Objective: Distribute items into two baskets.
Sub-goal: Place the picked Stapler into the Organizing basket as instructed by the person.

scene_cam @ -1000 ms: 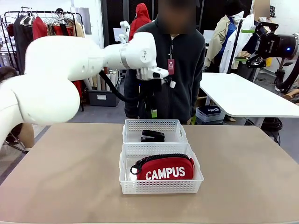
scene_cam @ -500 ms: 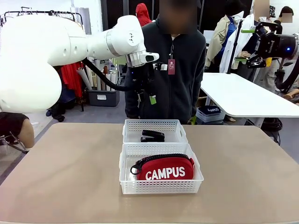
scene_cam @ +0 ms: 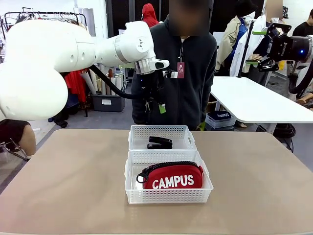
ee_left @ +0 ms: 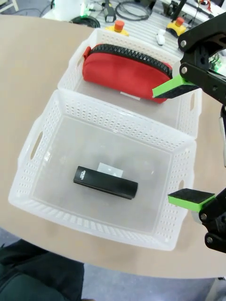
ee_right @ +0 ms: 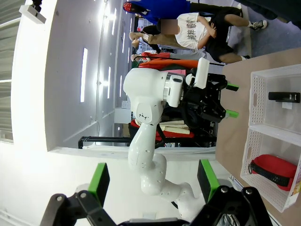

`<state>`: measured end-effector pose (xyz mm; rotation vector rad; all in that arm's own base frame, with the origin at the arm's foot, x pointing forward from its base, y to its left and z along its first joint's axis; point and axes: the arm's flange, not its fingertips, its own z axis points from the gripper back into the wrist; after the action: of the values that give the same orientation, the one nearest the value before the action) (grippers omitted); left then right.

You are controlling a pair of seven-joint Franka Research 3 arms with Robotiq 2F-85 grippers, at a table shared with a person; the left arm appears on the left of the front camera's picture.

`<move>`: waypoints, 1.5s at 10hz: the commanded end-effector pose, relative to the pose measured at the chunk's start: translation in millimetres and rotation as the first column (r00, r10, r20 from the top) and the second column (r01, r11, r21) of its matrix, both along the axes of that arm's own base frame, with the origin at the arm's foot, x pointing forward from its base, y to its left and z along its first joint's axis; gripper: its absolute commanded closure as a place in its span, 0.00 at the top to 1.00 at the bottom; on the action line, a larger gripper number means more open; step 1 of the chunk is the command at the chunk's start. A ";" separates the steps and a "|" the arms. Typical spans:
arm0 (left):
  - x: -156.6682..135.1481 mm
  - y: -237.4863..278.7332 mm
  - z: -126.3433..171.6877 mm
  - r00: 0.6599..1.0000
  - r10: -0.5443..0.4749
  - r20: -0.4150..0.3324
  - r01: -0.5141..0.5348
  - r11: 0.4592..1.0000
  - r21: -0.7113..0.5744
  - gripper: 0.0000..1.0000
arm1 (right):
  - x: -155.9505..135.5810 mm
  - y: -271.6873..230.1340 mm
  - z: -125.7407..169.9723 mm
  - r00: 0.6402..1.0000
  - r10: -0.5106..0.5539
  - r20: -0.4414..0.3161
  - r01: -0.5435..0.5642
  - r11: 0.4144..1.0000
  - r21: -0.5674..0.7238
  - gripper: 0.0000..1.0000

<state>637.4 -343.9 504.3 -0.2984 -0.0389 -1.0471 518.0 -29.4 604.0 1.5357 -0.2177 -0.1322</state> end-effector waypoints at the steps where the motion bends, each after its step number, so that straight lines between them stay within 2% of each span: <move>1: -9.0 30.0 31.5 0.989 0.112 -0.102 -0.121 0.989 -0.089 1.00 | -0.8 1.9 2.0 1.000 0.003 0.003 -0.003 1.000 0.000 1.00; 2: -15.1 46.4 41.2 0.976 0.157 -0.148 -0.179 0.973 -0.145 1.00 | -0.8 1.9 2.0 1.000 0.003 0.003 -0.003 1.000 0.000 1.00; 3: -28.4 64.4 54.0 0.966 0.156 -0.208 -0.201 0.955 -0.218 1.00 | -0.8 1.9 2.0 1.000 0.003 0.003 -0.003 1.000 0.000 1.00; 5: -52.2 93.1 73.0 0.946 0.222 -0.236 -0.288 0.911 -0.297 1.00 | -0.8 1.9 2.0 1.000 0.003 0.003 -0.003 1.000 0.000 1.00; 6: -62.9 109.1 84.7 0.925 0.303 -0.230 -0.370 0.857 -0.359 1.00 | -0.8 1.9 2.0 1.000 0.003 0.003 -0.003 1.000 0.000 1.00; 8: -80.1 152.3 105.9 0.896 0.377 -0.234 -0.444 0.782 -0.437 1.00 | -0.8 1.9 2.0 1.000 0.003 0.003 -0.003 1.000 0.000 1.00; 9: -87.9 173.2 106.5 0.868 0.433 -0.242 -0.496 0.739 -0.456 1.00 | -0.8 1.9 2.0 1.000 0.003 0.003 -0.003 1.000 0.000 1.00; 11: -110.8 225.3 108.9 0.837 0.484 -0.255 -0.541 0.663 -0.517 1.00 | -0.8 1.9 2.0 1.000 0.003 0.003 -0.003 1.000 0.000 1.00; 13: -125.2 267.3 108.0 0.779 0.529 -0.337 -0.617 0.552 -0.561 1.00 | -0.8 1.9 2.0 1.000 0.003 0.003 -0.003 1.000 0.000 1.00; 15: -123.6 309.2 101.8 0.725 0.544 -0.422 -0.677 0.449 -0.584 1.00 | -0.8 1.9 2.0 1.000 0.003 0.003 -0.003 1.000 0.000 1.00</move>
<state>516.0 -37.7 611.1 -0.9621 -0.3623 -0.2256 518.1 -29.6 603.7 1.5356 -0.2175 -0.1328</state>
